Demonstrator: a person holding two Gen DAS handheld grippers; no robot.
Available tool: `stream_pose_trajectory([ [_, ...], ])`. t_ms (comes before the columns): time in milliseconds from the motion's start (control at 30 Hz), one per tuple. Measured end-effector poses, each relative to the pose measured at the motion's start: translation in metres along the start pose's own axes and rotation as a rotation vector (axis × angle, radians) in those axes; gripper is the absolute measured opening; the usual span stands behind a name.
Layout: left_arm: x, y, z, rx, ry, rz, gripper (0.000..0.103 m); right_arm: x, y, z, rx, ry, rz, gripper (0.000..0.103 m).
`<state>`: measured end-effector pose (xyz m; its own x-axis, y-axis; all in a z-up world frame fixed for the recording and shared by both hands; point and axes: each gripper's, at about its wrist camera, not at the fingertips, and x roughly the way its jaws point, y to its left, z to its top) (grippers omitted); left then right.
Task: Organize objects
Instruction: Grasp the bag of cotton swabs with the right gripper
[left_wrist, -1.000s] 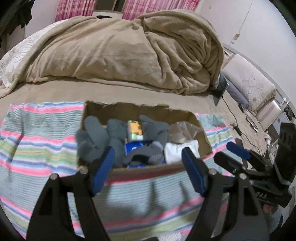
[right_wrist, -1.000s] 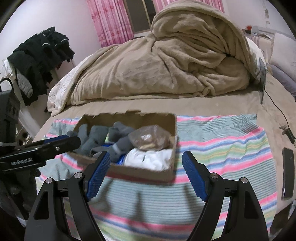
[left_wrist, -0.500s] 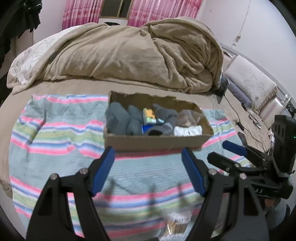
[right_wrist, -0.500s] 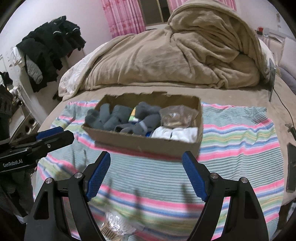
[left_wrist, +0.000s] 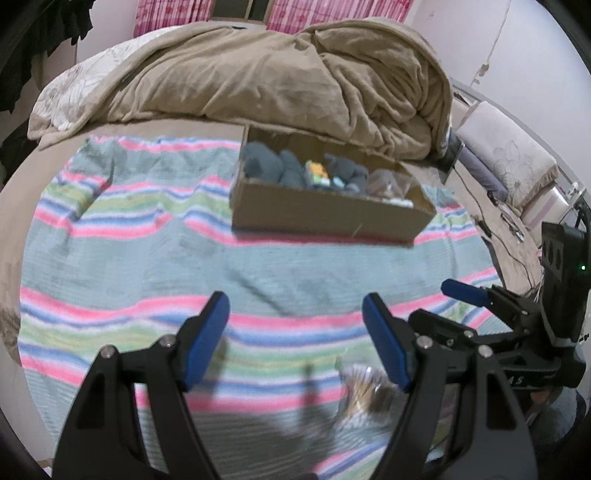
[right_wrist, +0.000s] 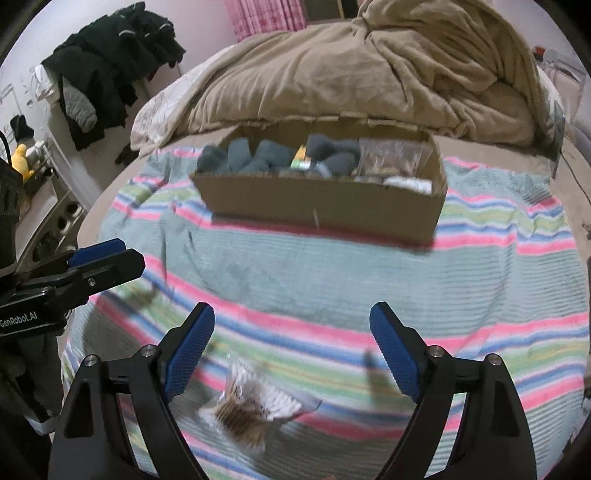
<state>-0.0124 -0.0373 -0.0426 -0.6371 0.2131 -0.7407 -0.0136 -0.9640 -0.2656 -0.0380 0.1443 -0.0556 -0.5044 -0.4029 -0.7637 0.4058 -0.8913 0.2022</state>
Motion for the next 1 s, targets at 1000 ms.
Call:
stream_pose_trajectory([
  [1000, 0.017, 0.011, -0.054, -0.04, 0.131, 0.003, 0.076, 0.052, 0.011, -0.06, -0.007, 0.231, 0.1, 0.073],
])
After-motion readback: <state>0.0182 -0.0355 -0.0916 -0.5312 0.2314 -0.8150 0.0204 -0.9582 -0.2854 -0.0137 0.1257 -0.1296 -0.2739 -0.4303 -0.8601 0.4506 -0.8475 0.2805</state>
